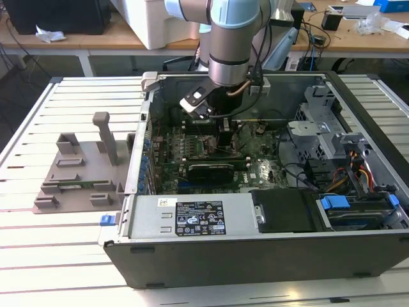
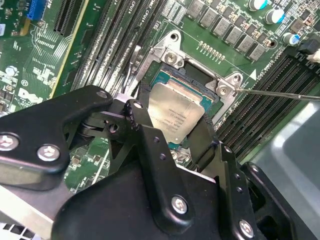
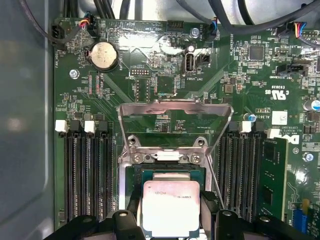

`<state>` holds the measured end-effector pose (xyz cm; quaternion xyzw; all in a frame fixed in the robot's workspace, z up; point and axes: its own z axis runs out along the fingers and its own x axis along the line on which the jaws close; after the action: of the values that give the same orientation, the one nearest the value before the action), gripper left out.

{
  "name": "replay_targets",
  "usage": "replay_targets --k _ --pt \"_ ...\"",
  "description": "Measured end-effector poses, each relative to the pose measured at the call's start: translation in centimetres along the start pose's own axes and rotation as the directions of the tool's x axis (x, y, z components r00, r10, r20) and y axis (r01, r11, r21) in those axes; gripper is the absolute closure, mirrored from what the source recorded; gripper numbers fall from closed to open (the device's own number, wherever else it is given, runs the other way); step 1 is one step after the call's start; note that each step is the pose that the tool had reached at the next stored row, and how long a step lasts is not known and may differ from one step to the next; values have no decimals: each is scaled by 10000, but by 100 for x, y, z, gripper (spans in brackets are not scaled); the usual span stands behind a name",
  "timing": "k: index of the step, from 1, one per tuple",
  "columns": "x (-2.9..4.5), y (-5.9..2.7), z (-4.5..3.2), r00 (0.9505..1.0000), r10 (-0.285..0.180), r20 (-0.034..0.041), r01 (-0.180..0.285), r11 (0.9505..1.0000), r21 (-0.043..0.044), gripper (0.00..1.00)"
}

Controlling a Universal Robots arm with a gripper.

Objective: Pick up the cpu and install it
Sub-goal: 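Place the cpu into insertion slot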

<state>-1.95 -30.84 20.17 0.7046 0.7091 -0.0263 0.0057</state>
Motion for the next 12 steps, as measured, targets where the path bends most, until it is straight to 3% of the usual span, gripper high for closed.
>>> replay_targets --k 7,9,12 --pt "2 0 18 10000 0 -5 0 10000 0 45" --pt "2 1 18 10000 -1 -9 1 10000 0 38" --pt "2 1 18 10000 0 -13 0 10000 0 38"
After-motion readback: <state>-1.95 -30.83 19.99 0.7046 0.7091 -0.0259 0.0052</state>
